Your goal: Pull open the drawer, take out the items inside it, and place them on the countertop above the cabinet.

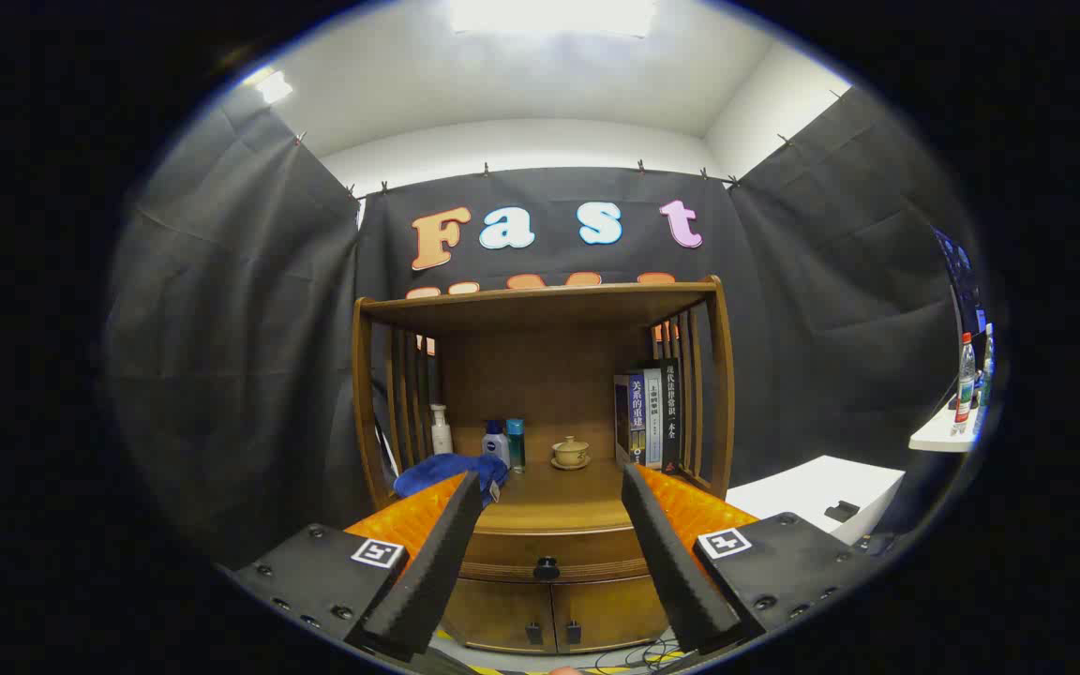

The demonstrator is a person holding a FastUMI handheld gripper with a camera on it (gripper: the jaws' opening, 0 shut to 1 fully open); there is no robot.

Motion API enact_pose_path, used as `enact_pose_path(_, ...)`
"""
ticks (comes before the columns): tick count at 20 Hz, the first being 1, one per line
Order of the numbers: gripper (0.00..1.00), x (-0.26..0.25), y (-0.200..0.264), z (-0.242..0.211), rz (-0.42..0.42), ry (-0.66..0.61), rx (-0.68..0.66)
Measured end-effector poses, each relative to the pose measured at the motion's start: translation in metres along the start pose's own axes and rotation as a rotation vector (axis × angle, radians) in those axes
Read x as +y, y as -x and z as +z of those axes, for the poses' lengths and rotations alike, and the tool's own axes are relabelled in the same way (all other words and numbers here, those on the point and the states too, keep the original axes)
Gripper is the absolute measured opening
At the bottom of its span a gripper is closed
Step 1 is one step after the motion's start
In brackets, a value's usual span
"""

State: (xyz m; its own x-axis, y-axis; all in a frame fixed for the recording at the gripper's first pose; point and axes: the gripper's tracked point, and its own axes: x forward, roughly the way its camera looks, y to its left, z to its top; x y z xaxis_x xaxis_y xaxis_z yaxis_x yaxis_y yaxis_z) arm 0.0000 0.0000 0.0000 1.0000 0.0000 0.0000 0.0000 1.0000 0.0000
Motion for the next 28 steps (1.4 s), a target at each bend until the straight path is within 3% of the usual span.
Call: enact_pose_path(28,0.98,0.0014,0.0033,0.0049,0.000,0.013,-0.025)
